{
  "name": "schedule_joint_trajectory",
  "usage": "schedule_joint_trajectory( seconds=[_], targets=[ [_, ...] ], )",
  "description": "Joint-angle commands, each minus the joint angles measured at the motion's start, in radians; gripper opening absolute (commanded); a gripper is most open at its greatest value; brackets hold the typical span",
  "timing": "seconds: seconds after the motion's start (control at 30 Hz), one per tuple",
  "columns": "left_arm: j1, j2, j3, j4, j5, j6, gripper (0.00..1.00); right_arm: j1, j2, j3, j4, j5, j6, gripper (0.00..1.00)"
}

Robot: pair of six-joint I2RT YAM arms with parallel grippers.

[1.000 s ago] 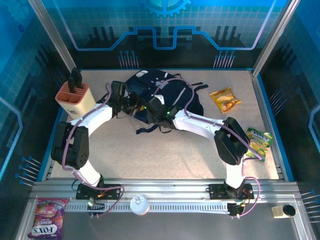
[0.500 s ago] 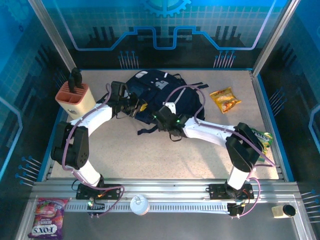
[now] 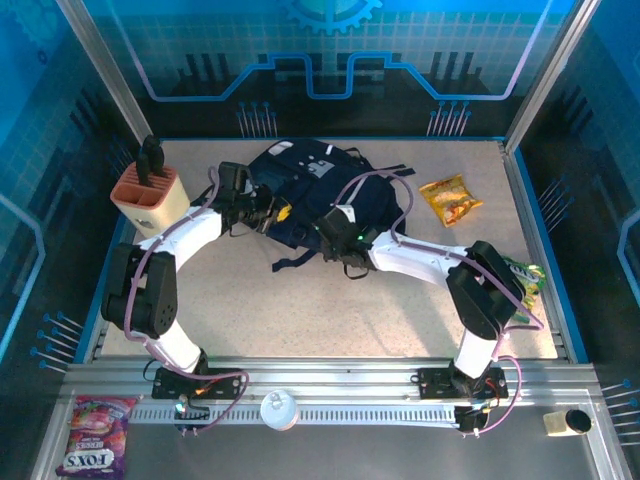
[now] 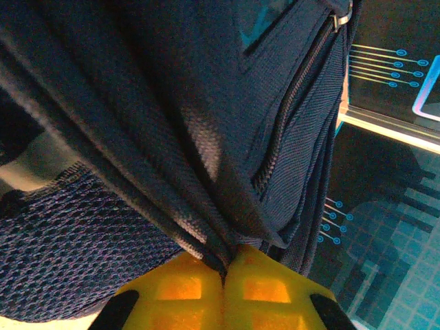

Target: Pack books, pencil case, and school supplies into a backpack

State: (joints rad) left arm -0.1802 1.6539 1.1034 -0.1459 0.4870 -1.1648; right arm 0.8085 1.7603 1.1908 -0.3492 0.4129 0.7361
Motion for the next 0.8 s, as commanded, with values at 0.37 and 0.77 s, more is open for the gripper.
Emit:
schedule_joint_trajectory(
  seconds=[0.37,0.77],
  targets=[
    [0.023,-0.001,0.026,-0.014,0.032,0.048,0.0,-0.033,-0.052,-0.042,0.011,0.121,-0.005,0.08],
    [0.074,0.057,0.07,-0.064,-0.026,0.174,0.0,-0.12,-0.231,-0.187,0.064,0.048,-0.134,0.0]
  ],
)
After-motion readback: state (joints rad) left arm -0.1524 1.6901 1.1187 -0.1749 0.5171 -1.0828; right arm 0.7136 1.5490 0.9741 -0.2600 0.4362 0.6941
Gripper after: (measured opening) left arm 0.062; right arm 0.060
